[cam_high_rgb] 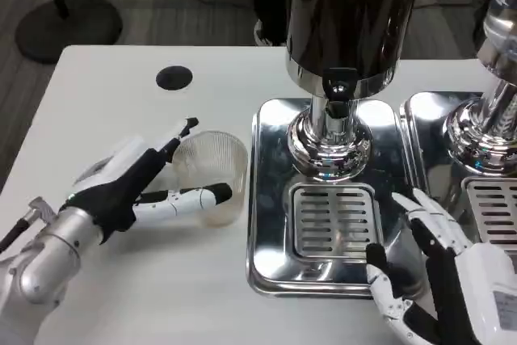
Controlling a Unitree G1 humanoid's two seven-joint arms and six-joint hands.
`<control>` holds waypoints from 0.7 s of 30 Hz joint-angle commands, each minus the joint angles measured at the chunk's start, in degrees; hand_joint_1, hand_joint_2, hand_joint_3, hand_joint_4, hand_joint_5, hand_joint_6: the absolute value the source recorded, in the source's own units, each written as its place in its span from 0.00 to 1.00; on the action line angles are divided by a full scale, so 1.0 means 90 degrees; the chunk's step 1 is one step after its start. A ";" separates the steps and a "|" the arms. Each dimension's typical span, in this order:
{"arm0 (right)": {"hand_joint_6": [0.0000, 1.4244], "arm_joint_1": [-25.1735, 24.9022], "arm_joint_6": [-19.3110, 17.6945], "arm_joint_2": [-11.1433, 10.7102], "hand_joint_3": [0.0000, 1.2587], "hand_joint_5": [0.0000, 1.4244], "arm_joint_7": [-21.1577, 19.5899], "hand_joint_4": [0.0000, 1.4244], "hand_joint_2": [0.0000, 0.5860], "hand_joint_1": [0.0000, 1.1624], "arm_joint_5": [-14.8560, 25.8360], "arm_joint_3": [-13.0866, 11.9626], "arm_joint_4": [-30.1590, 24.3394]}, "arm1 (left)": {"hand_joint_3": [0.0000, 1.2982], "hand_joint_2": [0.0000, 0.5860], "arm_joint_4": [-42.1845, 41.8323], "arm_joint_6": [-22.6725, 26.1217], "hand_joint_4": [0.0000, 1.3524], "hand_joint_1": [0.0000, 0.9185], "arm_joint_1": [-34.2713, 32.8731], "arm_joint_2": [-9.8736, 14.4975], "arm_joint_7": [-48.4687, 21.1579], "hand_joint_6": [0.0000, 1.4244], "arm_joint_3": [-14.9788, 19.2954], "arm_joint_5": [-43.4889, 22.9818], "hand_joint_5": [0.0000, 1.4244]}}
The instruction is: Grasp the cup under the faucet to collect the drink, then remove the cup.
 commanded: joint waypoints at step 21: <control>0.27 -0.0134 -0.0299 0.0006 0.23 0.14 0.0532 0.12 0.74 0.36 0.0894 -0.0145 0.0041 | 0.17 0.19 0.1824 -0.1824 0.24 0.35 -0.0451 -0.0108 0.1232 0.36 -0.0135 0.0202 0.36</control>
